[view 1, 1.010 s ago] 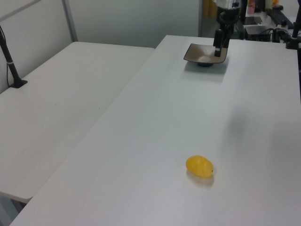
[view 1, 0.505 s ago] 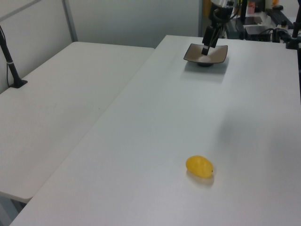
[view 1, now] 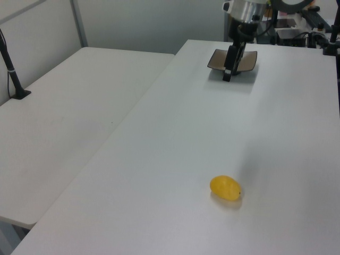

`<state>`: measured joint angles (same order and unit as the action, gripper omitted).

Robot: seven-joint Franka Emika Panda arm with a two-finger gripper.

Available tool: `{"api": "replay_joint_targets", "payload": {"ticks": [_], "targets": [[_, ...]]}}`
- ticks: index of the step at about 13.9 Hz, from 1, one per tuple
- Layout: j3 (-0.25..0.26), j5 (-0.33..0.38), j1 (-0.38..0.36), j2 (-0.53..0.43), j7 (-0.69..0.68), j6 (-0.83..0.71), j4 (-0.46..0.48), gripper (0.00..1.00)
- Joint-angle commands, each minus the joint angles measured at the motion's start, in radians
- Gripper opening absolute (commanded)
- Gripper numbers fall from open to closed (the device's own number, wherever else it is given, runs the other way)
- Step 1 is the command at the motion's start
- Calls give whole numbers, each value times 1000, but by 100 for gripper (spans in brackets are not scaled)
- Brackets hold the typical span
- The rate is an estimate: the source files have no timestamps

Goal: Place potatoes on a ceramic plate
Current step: 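Move the open gripper over the yellow potato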

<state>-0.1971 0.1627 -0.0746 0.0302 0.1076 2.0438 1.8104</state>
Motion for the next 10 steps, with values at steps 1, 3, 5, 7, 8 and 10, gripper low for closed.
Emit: {"api": "replay_joint_targets", "payload": {"ticks": [1,3,5,7,8,10], "targets": [[-18,18,-60,71,11,33,-10,100],[-34,20,-100,112,15,33,-20,100],[-71,20,-106,138,17,35,-19,100],[-100,11,-111,164,49,36,-20,100],[-105,11,-125,177,64,44,-26,100],[-105,5,-181,218,125,93,-48,100]]}}
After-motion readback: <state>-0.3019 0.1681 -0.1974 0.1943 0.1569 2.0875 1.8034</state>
